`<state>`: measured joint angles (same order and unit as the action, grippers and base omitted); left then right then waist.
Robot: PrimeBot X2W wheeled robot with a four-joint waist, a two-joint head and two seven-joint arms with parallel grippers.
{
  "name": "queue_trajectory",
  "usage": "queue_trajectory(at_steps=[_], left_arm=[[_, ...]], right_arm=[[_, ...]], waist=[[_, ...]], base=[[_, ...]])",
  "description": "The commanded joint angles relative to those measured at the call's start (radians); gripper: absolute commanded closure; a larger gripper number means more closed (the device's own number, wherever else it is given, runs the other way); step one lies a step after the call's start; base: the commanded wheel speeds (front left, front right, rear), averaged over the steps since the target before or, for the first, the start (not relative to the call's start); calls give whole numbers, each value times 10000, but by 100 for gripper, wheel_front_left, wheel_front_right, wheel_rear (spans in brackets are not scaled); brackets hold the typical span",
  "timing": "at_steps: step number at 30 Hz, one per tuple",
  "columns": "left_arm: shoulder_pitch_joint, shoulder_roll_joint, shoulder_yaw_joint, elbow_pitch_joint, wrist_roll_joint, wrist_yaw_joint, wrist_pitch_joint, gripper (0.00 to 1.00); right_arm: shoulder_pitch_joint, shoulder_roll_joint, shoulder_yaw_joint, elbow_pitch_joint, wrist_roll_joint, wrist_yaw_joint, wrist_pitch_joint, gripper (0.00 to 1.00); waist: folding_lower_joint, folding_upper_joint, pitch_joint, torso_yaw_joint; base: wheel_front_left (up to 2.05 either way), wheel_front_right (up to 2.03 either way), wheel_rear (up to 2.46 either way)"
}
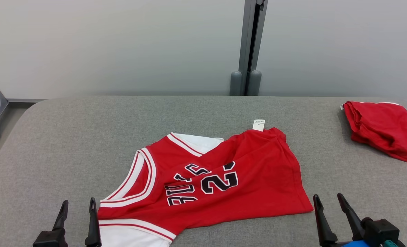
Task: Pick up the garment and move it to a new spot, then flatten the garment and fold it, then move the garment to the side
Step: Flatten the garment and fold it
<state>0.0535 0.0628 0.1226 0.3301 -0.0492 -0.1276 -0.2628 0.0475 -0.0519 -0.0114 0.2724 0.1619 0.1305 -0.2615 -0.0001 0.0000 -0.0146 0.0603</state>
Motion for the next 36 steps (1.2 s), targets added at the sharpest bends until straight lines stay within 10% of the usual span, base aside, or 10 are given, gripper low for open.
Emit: queue_trajectory(at_steps=[1, 36], left_arm=[[30, 79, 22, 93, 80, 58, -26, 0], [599, 137, -442, 851, -205, -7, -26, 0]], right_arm=[[177, 9, 61, 72, -15, 5, -51, 0], [-164, 7, -19, 1177, -237, 5, -52, 0]], waist=[[1, 0, -13, -18], [1, 0, -19, 87]], base=[[0, 0, 0], [0, 0, 0]])
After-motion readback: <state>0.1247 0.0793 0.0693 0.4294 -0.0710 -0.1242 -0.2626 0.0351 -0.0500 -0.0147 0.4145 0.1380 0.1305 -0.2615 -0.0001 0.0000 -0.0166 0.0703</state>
